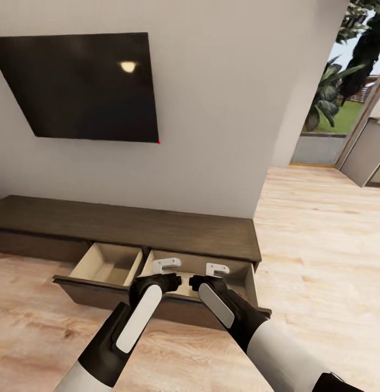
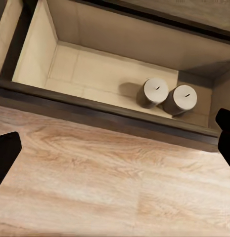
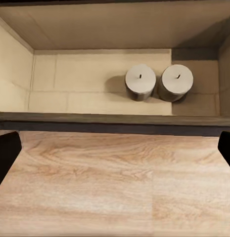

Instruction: Place each of the two pumpkins and all three candles from the living room inside a cabinet in the living room (use any cabinet), then make sure every cabinet is closed, and position the cauldron so it is next to a table in the living room.

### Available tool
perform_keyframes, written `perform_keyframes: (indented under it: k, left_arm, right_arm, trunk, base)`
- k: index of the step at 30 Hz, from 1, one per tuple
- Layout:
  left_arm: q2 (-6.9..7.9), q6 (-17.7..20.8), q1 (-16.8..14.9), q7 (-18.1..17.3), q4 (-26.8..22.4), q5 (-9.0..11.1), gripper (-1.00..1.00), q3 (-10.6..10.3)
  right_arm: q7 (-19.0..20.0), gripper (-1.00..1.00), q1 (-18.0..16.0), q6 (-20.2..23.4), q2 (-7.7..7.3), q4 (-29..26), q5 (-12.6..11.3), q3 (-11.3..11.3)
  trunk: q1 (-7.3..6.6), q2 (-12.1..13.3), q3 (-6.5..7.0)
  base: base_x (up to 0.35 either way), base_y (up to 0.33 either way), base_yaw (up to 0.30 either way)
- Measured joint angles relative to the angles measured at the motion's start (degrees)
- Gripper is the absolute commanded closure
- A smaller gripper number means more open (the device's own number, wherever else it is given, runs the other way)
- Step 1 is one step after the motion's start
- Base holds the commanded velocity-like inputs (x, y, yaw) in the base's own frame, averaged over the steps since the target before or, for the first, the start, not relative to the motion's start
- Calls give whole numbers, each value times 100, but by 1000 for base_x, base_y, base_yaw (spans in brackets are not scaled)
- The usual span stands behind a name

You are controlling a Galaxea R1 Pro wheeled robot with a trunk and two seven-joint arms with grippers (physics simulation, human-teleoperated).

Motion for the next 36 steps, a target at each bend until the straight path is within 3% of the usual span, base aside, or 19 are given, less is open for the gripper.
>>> perform_keyframes:
  k: [24,36]
  left_arm:
    - [0,-8,0,9,-73,-3,-100,-34]
    - [9,-10,8,6,-174,-8,-100,-53]
  right_arm:
    - [0,-100,2,1,7,-7,0,22]
    - [0,-100,1,0,5,-7,1,27]
  trunk:
    - [-528,963,437]
    - [-529,964,506]
  base:
    - [-1,1,284]
    - [0,0,237]
